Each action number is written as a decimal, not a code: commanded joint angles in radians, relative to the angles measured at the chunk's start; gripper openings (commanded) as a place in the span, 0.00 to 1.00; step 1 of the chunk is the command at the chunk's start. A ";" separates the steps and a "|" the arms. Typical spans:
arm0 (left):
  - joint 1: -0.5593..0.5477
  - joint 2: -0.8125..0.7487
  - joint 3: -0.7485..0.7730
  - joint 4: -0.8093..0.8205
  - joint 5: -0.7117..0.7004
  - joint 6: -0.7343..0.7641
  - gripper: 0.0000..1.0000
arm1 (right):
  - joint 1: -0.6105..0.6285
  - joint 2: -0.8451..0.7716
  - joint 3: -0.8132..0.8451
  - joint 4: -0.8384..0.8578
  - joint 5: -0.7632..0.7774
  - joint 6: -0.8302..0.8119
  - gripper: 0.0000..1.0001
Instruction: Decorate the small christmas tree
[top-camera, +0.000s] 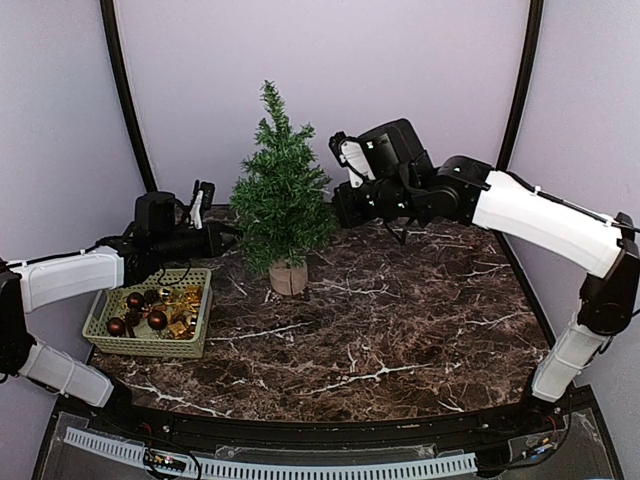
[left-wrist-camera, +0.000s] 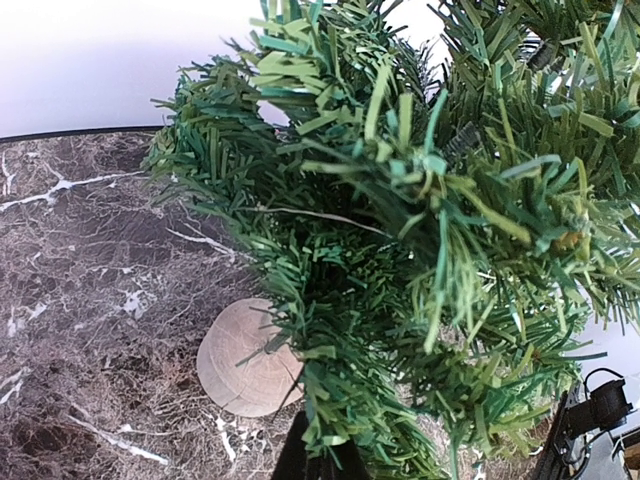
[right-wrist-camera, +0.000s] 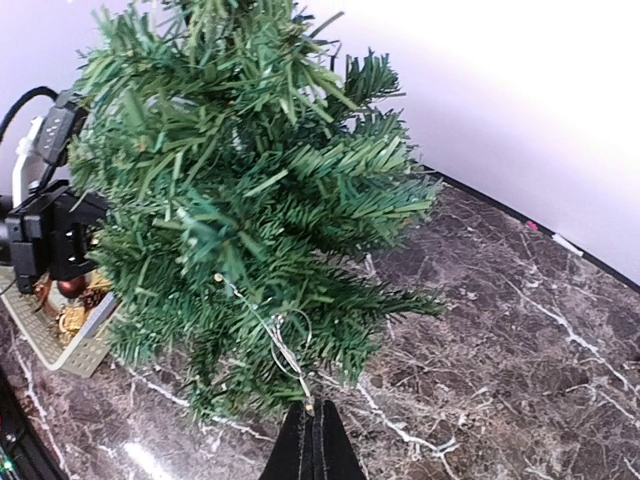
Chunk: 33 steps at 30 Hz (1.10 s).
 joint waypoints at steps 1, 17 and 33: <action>0.011 -0.004 0.028 0.007 0.010 0.020 0.00 | -0.001 0.046 0.062 -0.022 0.081 -0.034 0.00; 0.019 0.019 0.033 0.015 0.011 0.036 0.00 | -0.108 0.124 0.051 0.054 -0.039 -0.045 0.00; 0.044 0.201 0.175 0.088 0.015 0.085 0.00 | -0.142 0.147 -0.036 0.148 -0.190 -0.030 0.00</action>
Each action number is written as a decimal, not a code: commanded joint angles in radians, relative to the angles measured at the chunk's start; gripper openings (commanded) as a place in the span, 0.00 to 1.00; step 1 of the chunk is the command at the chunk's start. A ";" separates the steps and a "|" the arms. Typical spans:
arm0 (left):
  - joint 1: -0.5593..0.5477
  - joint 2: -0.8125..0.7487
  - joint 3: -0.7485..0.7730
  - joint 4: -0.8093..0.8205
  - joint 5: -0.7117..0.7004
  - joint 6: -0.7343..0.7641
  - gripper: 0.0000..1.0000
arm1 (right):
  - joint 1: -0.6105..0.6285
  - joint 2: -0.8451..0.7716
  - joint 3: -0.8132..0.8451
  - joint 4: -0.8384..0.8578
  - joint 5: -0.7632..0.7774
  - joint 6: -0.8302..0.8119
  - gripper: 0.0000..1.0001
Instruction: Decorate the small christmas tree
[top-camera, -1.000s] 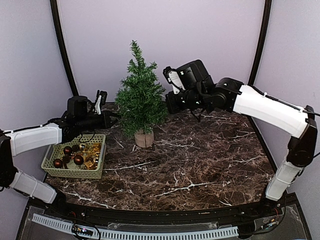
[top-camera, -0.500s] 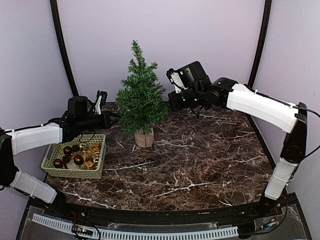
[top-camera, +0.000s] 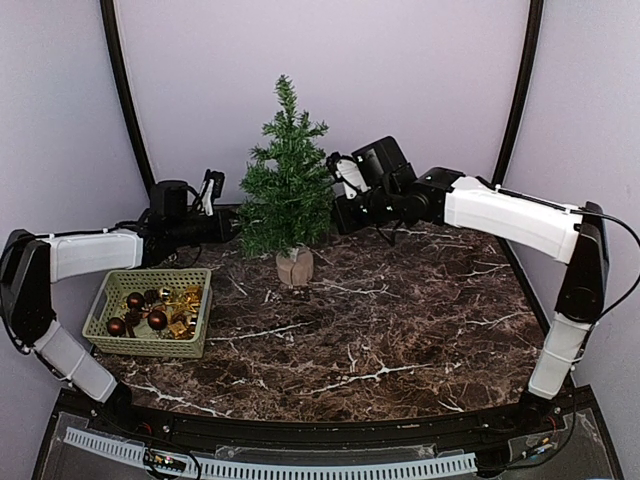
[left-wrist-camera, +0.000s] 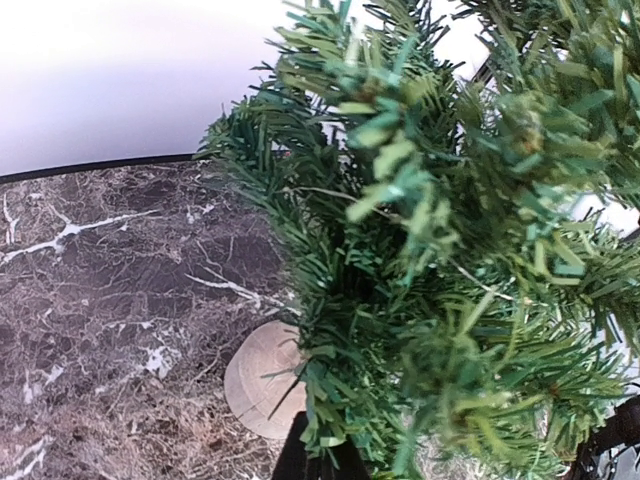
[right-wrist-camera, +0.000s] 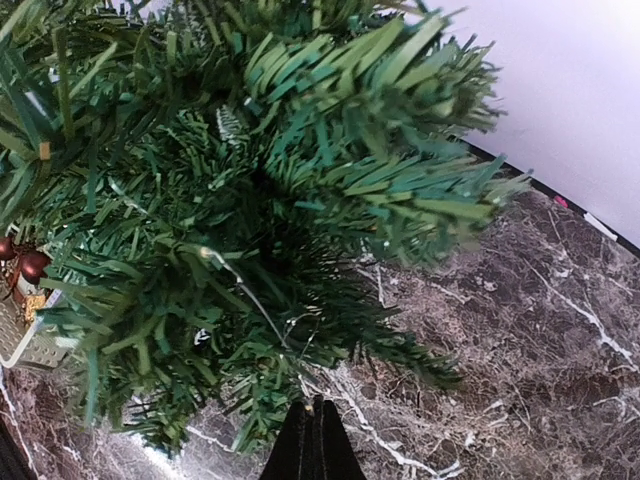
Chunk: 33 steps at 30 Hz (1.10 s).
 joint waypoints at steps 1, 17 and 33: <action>0.019 0.019 0.049 0.020 -0.004 0.034 0.01 | -0.010 -0.003 -0.027 0.059 -0.051 0.019 0.00; 0.032 -0.296 -0.094 -0.190 -0.191 0.036 0.76 | -0.045 -0.351 -0.456 0.233 -0.150 0.102 0.85; -0.147 -0.417 -0.300 -0.079 -0.067 -0.240 0.93 | -0.129 -0.409 -0.932 0.681 -0.133 0.259 0.81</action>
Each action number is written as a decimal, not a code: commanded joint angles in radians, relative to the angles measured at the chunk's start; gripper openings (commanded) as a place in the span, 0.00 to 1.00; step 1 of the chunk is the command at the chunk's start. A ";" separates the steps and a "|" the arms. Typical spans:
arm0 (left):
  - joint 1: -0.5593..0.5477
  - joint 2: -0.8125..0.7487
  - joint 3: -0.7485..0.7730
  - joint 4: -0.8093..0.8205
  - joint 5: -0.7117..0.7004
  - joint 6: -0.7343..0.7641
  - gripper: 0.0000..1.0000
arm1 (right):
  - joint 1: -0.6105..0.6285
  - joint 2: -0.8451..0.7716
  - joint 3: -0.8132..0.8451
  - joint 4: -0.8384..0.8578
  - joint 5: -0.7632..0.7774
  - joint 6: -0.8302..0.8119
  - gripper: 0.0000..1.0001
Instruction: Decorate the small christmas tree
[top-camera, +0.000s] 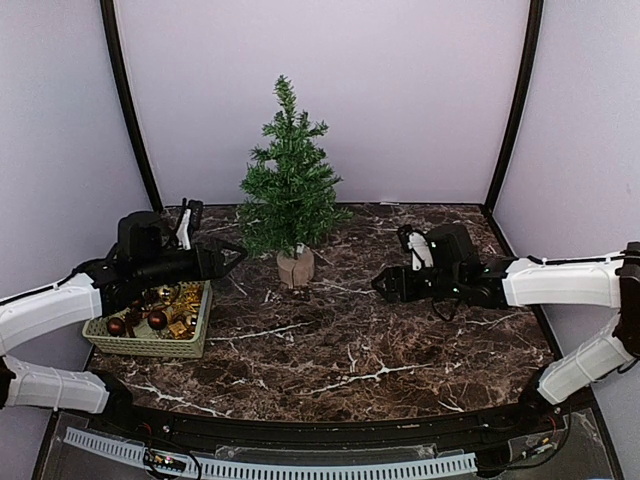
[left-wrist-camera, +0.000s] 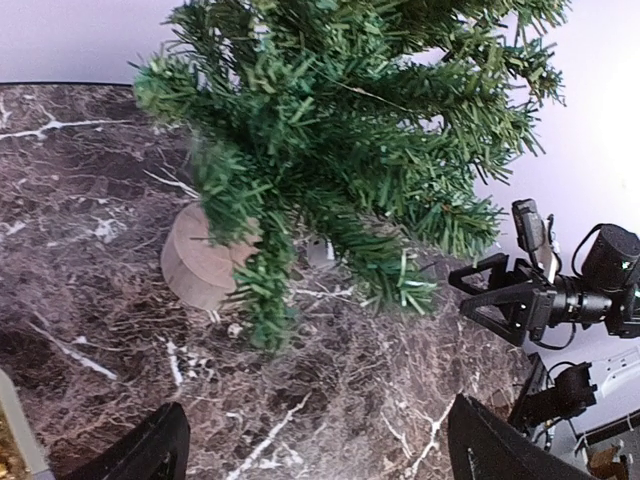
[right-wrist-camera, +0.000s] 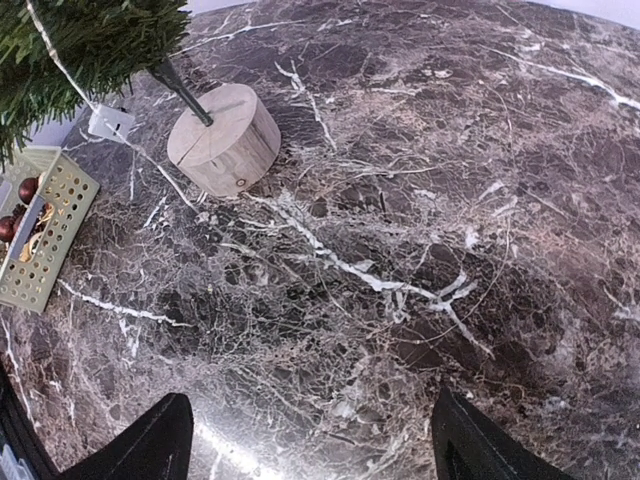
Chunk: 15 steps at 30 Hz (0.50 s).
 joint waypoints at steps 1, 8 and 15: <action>-0.030 0.035 -0.025 0.105 0.033 -0.084 0.93 | -0.014 0.017 -0.035 0.229 0.033 0.017 0.79; -0.050 0.121 -0.028 0.244 0.088 -0.141 0.96 | -0.026 0.142 -0.024 0.308 0.067 -0.021 0.67; -0.057 0.174 -0.012 0.246 0.069 -0.140 0.96 | -0.049 0.242 -0.011 0.365 0.057 -0.046 0.58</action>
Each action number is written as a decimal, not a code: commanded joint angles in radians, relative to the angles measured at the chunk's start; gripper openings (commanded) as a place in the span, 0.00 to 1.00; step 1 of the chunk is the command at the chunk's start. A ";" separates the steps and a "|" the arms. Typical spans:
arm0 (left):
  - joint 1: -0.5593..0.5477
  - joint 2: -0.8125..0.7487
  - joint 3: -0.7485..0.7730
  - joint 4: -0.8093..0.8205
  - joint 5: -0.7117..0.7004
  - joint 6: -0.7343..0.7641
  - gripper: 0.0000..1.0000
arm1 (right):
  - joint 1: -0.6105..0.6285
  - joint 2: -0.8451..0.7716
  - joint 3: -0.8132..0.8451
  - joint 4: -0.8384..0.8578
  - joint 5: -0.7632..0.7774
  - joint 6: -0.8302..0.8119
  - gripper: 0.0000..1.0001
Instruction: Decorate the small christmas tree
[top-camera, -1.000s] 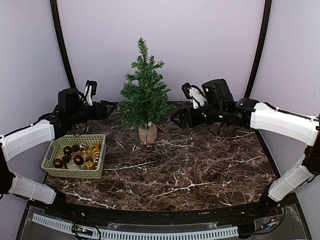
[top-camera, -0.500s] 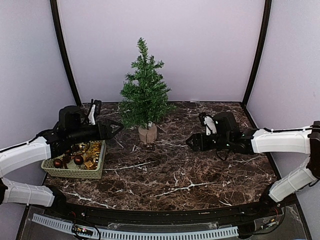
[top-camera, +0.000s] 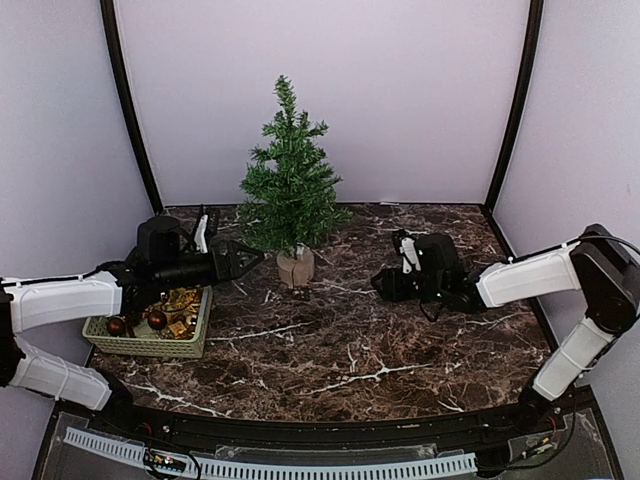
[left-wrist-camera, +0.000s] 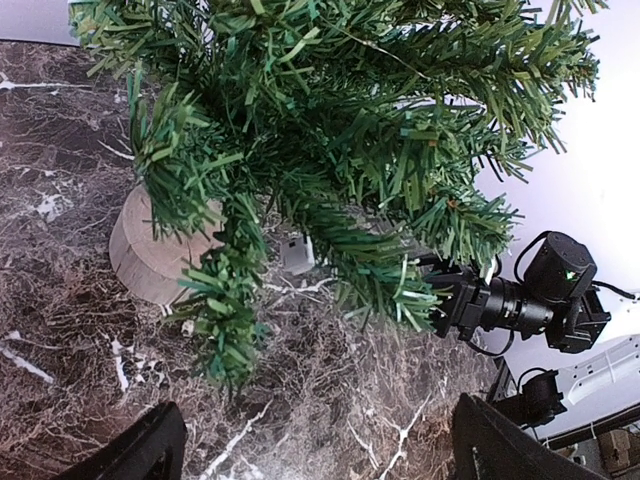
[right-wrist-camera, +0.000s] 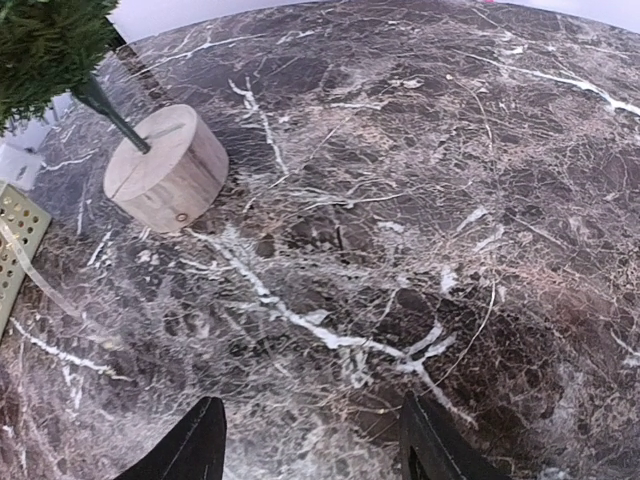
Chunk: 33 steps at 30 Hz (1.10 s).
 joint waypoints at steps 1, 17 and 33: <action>-0.005 0.023 0.014 0.045 0.007 -0.012 0.95 | -0.016 0.054 0.024 0.097 0.003 -0.034 0.58; -0.006 0.126 0.058 0.081 -0.103 0.033 0.47 | -0.018 0.161 0.060 0.251 0.001 -0.089 0.16; 0.033 0.132 0.120 0.075 -0.251 0.129 0.00 | -0.004 -0.208 -0.027 -0.028 -0.003 -0.096 0.00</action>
